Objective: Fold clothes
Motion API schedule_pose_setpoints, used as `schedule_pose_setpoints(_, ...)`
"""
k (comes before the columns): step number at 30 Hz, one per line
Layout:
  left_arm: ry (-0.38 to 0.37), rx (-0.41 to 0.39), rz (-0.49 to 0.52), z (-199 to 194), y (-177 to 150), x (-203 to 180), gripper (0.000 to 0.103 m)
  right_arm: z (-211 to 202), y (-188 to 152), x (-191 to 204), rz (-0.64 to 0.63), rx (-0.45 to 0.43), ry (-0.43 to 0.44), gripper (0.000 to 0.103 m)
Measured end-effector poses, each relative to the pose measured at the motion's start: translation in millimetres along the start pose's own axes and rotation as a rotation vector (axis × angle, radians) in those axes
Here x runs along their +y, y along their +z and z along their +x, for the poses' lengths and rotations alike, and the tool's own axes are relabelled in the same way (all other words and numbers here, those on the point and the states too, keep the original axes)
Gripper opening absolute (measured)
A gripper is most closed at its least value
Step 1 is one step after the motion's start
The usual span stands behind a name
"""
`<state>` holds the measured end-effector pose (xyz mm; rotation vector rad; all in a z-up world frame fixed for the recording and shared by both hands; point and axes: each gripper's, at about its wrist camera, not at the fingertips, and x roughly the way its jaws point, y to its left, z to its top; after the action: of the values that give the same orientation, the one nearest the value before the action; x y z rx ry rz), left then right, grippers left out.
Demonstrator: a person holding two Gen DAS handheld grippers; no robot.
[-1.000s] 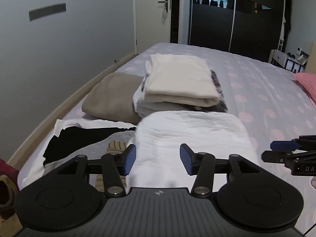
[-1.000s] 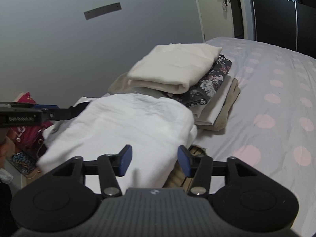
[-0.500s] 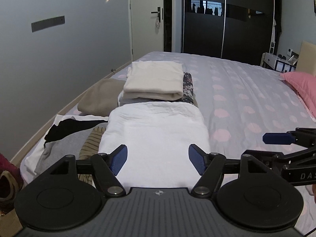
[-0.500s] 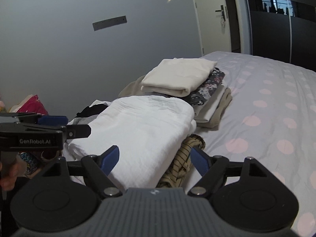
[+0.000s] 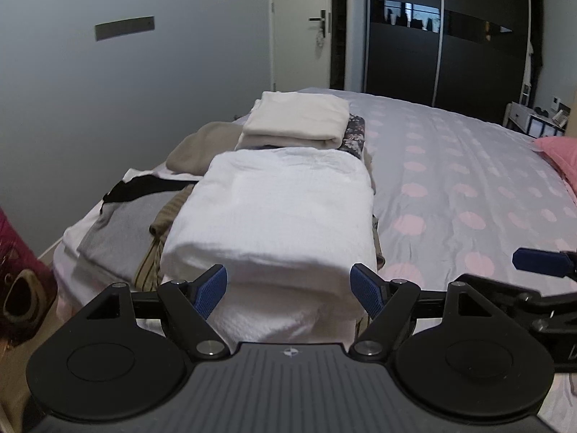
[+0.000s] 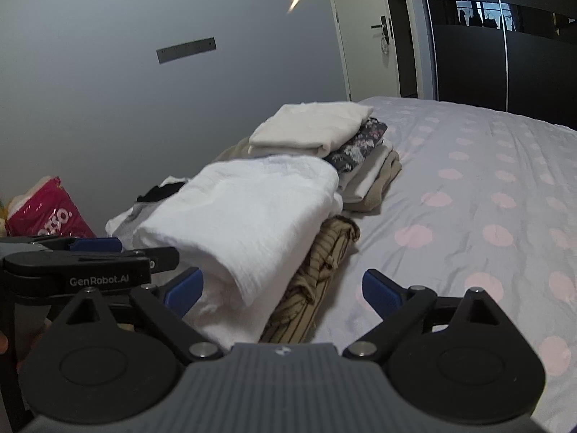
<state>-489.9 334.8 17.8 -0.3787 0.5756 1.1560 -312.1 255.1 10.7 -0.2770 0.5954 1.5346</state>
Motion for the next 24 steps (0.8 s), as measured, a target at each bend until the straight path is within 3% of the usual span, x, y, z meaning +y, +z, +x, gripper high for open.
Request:
schedule_pose_setpoints(8, 0.004, 0.054, -0.008, 3, -15, -8, 0.075, 6, -18, -6, 0.015, 0.051, 0.005, 0.096)
schedule_pose_setpoints(24, 0.007, 0.089, 0.0, 6, -21, -10, 0.075, 8, -22, -6, 0.018, 0.073, 0.011, 0.096)
